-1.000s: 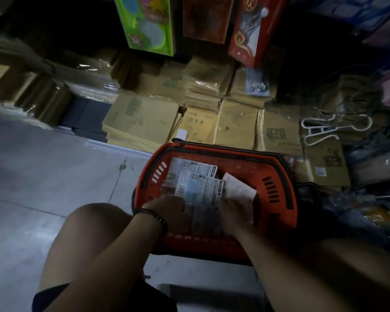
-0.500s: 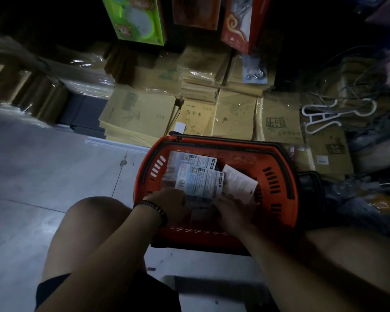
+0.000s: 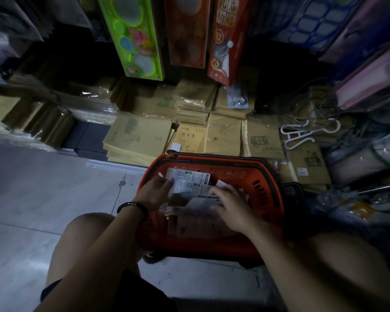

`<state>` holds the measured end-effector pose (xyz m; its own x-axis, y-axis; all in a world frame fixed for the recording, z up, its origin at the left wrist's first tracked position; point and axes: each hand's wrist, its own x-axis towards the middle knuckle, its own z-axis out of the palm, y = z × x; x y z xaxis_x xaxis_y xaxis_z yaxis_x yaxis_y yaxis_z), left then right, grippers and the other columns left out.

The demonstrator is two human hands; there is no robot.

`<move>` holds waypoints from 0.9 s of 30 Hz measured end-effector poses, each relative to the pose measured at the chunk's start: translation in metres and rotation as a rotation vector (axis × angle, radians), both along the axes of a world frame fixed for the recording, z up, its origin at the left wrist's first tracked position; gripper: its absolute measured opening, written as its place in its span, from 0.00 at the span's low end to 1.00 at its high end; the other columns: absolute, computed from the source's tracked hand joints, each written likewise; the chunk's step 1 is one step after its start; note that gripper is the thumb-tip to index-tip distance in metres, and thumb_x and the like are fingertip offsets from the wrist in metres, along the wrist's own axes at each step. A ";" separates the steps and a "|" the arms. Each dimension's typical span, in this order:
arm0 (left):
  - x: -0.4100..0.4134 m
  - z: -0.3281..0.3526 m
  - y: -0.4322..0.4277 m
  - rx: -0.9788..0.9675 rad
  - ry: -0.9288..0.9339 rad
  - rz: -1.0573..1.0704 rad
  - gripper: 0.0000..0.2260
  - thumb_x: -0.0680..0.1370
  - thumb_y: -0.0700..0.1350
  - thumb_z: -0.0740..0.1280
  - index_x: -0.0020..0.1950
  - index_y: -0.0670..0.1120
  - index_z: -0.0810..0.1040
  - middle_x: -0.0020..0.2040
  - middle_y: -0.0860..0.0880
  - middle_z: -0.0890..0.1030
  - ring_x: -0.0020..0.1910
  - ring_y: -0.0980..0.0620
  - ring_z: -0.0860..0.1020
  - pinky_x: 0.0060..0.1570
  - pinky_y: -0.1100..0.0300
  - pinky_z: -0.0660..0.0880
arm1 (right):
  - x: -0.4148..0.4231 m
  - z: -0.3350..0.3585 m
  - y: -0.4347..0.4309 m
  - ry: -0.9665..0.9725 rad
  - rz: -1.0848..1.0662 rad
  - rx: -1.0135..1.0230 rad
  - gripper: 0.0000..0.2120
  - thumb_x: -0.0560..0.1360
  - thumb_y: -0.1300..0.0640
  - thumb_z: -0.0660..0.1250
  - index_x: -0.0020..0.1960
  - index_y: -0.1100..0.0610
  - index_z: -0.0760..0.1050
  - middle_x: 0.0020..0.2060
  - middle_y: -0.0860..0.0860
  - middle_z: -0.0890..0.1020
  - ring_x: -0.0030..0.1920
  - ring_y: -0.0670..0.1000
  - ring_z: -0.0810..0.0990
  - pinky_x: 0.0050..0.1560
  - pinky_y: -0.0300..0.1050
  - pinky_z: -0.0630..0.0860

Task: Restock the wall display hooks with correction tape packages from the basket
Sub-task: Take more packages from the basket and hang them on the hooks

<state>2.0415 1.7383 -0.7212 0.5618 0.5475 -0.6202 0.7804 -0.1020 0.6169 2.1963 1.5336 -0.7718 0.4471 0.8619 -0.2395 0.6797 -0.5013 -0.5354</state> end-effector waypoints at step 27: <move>-0.006 0.166 -0.080 -0.790 -0.700 0.159 0.21 0.72 0.35 0.74 0.66 0.35 0.81 0.62 0.33 0.84 0.55 0.36 0.85 0.53 0.46 0.84 | -0.016 0.214 -0.051 -0.255 0.131 0.196 0.56 0.72 0.66 0.74 0.84 0.36 0.44 0.81 0.33 0.38 0.83 0.44 0.39 0.81 0.53 0.56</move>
<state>2.0354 1.6583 -0.5551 0.8882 0.2295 -0.3981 0.1957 0.5950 0.7795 2.1800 1.4824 -0.5578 0.3532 0.9346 0.0416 0.8558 -0.3048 -0.4179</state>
